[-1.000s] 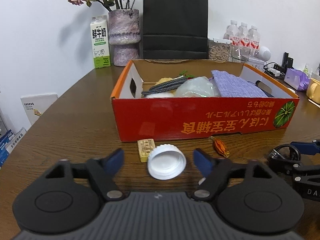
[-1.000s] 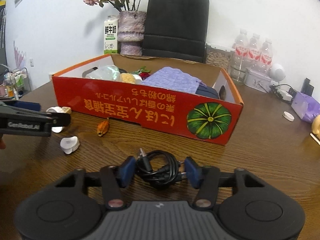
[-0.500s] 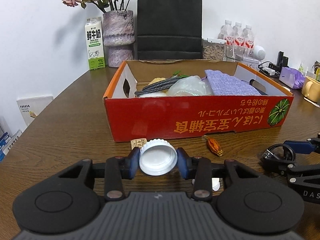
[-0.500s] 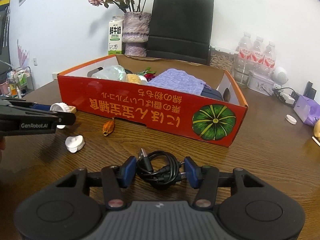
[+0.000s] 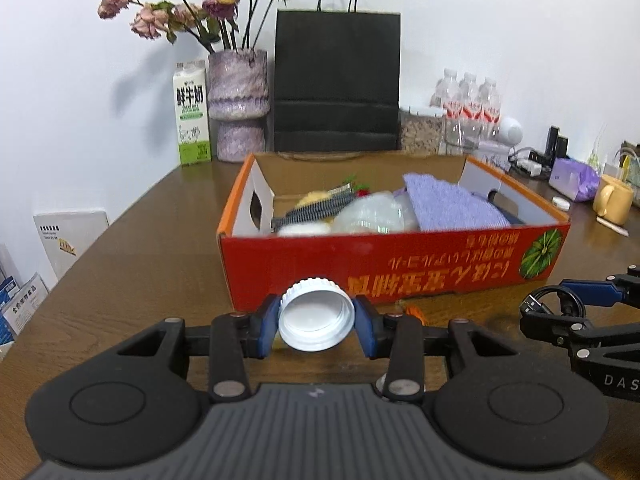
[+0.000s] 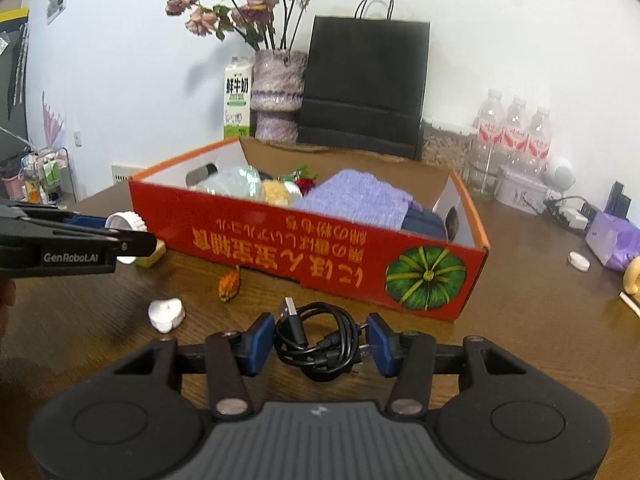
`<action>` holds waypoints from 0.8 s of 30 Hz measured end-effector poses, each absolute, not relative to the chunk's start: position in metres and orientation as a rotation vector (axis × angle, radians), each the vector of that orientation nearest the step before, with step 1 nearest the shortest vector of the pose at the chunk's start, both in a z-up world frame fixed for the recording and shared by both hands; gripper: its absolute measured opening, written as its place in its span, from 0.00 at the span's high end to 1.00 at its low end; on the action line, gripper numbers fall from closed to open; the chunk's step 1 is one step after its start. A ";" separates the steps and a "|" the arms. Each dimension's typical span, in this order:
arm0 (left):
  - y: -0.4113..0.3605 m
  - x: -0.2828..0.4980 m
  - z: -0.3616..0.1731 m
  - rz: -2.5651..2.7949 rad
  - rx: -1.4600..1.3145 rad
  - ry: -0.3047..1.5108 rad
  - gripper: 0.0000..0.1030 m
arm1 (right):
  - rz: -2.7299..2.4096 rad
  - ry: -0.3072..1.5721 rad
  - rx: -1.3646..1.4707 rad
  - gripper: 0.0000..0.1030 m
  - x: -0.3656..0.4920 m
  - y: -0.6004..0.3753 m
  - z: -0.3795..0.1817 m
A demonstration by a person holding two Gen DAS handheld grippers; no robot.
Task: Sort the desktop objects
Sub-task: 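Carry the bottle cap and USB cable over the cardboard box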
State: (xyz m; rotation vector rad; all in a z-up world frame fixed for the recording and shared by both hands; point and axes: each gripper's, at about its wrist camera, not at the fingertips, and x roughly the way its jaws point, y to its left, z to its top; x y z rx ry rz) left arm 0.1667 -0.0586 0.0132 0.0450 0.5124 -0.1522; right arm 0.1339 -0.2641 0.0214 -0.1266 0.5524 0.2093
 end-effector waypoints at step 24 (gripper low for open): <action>-0.080 0.227 0.072 -0.189 0.030 0.341 0.61 | 0.179 0.380 -0.066 0.52 0.206 -0.271 0.091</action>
